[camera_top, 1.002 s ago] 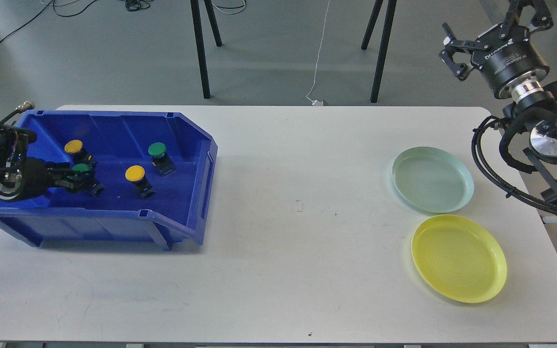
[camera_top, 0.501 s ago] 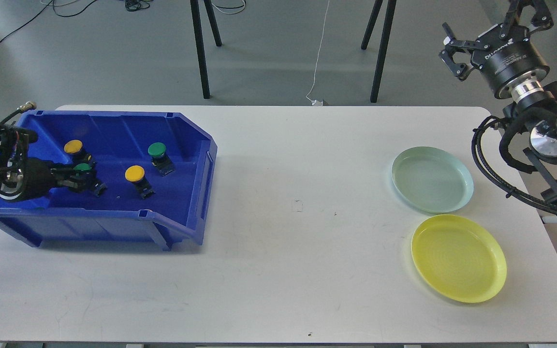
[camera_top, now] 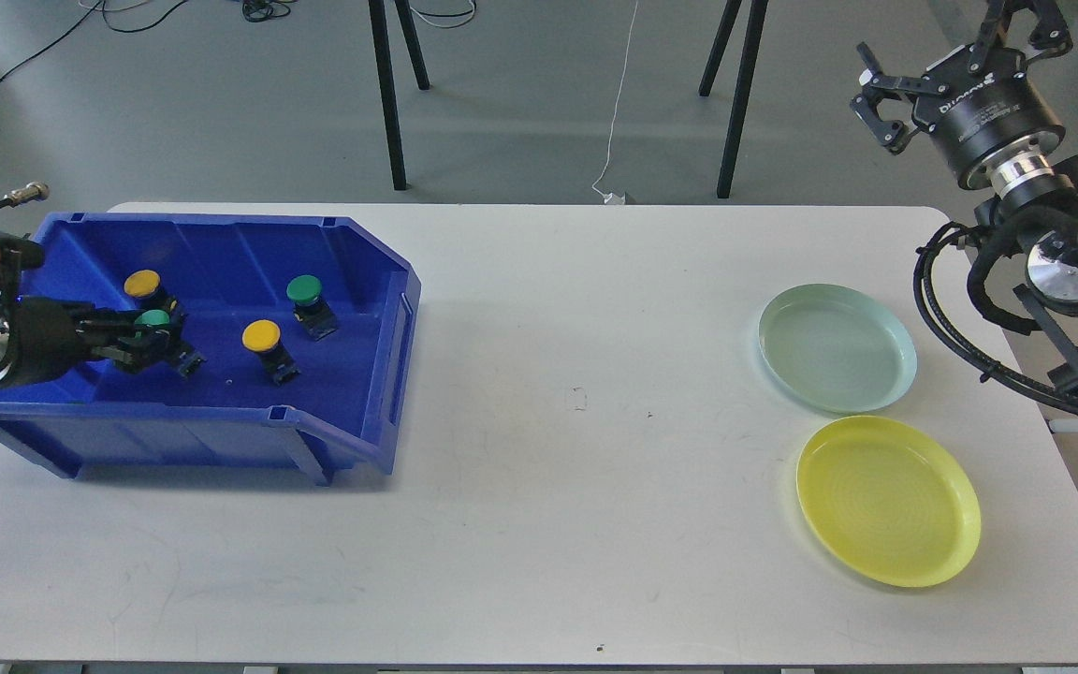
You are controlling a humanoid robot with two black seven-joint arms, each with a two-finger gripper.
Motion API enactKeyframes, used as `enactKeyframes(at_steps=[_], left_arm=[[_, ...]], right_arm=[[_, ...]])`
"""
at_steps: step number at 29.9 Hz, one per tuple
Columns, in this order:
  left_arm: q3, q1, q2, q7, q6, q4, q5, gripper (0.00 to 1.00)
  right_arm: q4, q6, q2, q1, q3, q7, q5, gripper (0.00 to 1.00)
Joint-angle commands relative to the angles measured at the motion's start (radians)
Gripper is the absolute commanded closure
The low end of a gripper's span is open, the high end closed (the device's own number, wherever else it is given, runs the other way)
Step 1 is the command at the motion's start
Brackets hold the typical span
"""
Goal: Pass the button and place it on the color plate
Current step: 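Grasp the green-capped button in the bin with the left gripper, then lift the green button and carry it toward the right gripper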
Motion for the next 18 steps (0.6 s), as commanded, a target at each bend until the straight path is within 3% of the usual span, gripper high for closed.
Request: enactKeyframes(at_steps=[1,10,15,18], left_arm=[[-0.006,-0.037,0.095,0.0,-0.005,-0.121,-0.004,0.64],[-0.081,-0.175,0.288,-0.02,-0.074,-0.382,-0.141,0.63],[-0.231,-0.212,0.252,-0.013,-0.142,-0.405,-0.29,0.63],[-0.309,-0.215,0.123,0.002,-0.133,-0.396,-0.365,0.64]], right_arm=[[0.0,0.002,0.0,0.0,0.0,0.0,0.0,0.01],[0.011,0.002,-0.017,0.0,0.0,0.0,0.0,0.01],[0.051,0.003,-0.084,-0.002,0.002,-0.003,0.0,0.01],[0.075,0.003,-0.135,-0.004,0.003,-0.011,0.002,0.01]])
